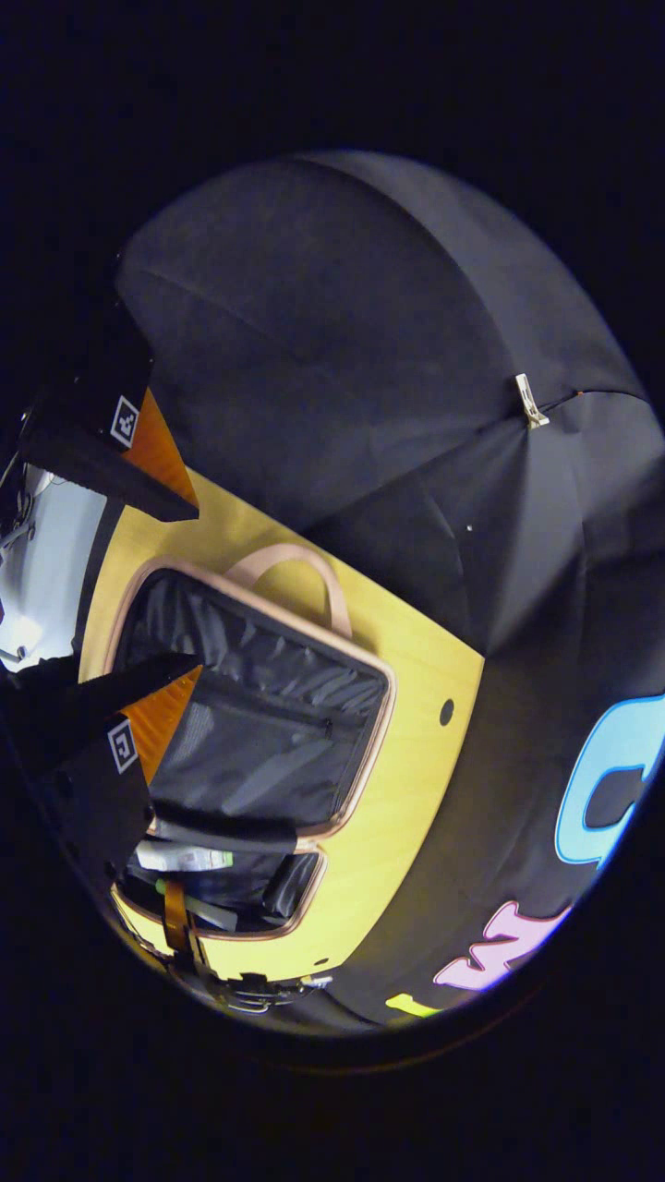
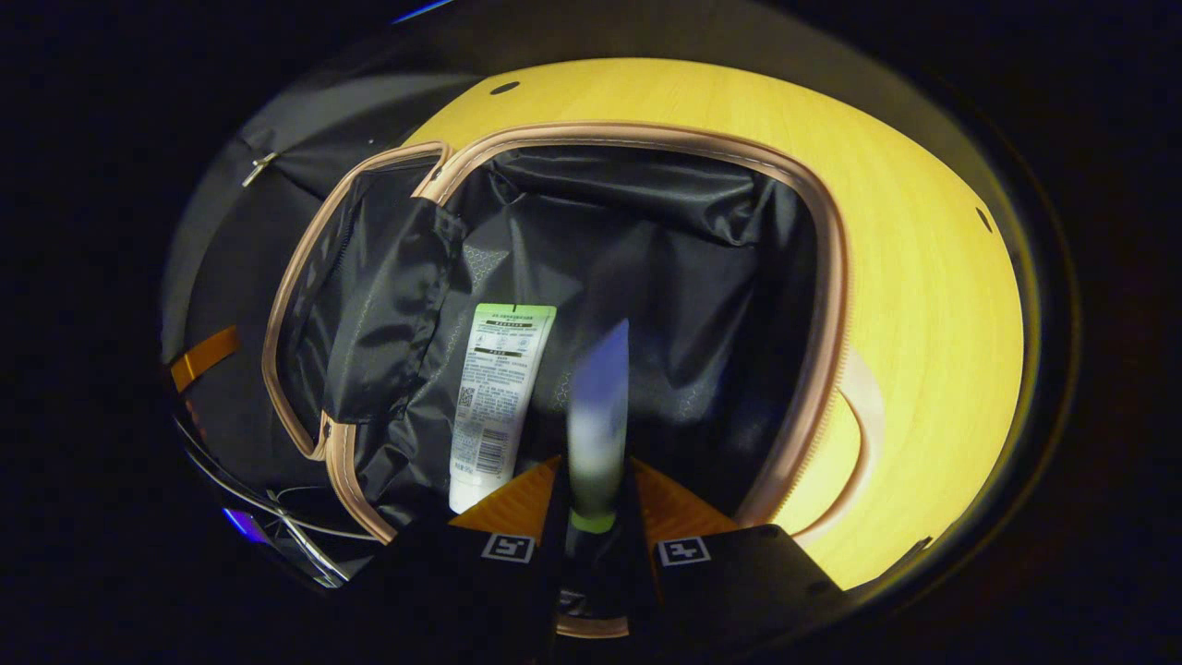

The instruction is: First open the suitcase, pack the skin care products into it, and then close the suitcase.

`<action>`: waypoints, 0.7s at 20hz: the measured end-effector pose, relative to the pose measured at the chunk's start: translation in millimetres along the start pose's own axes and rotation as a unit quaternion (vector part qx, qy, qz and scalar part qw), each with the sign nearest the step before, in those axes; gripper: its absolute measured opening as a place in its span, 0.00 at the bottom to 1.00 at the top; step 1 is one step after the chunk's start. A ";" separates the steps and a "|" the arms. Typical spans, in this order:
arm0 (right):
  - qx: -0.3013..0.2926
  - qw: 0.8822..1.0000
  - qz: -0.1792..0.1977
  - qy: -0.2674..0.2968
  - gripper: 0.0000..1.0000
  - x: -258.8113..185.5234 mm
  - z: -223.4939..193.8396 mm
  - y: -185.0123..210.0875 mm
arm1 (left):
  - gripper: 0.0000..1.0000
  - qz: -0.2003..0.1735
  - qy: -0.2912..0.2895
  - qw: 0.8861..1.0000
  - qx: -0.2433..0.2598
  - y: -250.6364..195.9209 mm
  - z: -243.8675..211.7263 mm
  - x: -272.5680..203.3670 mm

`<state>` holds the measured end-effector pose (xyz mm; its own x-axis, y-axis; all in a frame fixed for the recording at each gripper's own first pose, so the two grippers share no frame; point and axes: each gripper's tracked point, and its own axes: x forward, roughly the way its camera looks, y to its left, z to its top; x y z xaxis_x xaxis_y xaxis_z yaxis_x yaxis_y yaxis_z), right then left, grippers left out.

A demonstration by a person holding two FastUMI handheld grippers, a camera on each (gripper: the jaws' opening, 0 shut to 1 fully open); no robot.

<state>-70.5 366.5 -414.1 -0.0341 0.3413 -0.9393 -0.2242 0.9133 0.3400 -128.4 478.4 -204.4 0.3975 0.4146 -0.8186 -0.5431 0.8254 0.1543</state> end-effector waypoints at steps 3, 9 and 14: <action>-0.014 0.999 0.016 -0.034 0.39 -35.6 1.1 3.3 | 0.91 -0.017 0.008 0.997 -0.069 0.6 17.8 10.9; 0.011 0.994 0.055 -0.094 0.57 -106.8 -8.4 -6.8 | 0.91 -0.009 0.022 0.994 -0.102 30.2 51.5 59.5; 0.082 0.985 0.059 -0.140 0.76 -130.7 4.4 -26.2 | 0.91 0.005 0.082 0.992 -0.100 36.8 44.6 112.0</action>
<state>-55.9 299.0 -300.0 0.2253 0.4740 -0.8512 -0.0743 0.8795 0.4700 -70.9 572.3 -265.8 0.2745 0.3399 -0.8995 -0.6881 0.7228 0.0631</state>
